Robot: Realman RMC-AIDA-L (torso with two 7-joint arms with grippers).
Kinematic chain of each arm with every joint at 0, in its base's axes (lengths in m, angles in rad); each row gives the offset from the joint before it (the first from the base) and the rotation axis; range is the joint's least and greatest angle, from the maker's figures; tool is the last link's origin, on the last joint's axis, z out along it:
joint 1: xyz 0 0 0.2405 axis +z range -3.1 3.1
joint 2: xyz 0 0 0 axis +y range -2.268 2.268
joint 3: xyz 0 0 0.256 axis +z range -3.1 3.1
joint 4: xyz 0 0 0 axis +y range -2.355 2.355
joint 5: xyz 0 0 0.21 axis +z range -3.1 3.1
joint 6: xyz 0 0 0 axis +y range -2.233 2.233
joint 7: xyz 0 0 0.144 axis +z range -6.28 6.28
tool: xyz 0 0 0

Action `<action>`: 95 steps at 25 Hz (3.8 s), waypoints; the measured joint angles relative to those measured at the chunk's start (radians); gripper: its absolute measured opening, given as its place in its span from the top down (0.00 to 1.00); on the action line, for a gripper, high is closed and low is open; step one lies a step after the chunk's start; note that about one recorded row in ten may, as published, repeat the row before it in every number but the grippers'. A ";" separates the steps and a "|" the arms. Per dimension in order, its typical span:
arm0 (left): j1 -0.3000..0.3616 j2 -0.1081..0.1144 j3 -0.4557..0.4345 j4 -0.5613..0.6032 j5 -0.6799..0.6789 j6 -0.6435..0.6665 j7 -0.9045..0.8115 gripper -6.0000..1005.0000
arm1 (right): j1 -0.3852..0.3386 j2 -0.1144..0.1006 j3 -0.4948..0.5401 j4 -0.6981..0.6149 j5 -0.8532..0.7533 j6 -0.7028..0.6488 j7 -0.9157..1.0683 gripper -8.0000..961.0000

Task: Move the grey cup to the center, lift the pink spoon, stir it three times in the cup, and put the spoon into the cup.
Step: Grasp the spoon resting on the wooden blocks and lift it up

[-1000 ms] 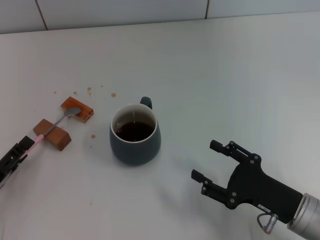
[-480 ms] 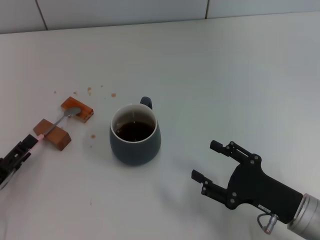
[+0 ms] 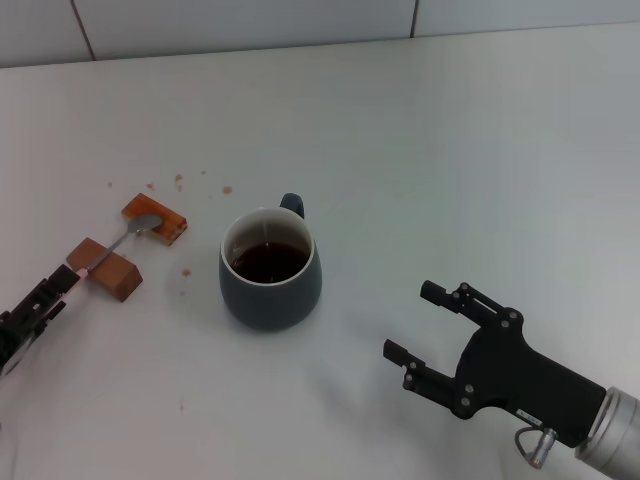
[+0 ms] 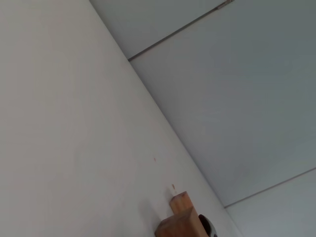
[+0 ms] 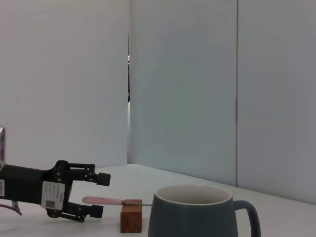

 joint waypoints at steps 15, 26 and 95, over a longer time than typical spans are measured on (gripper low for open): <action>-0.003 0.000 0.013 -0.001 0.000 -0.008 -0.011 0.33 | 0.000 -0.001 0.000 -0.002 0.000 0.000 0.000 0.21; -0.009 0.000 0.008 -0.001 0.000 -0.007 -0.018 0.44 | 0.001 -0.001 0.000 -0.002 0.000 0.002 0.000 0.21; -0.012 -0.003 0.011 -0.053 0.000 -0.030 -0.064 0.64 | 0.000 -0.001 0.000 -0.006 0.000 0.002 -0.002 0.21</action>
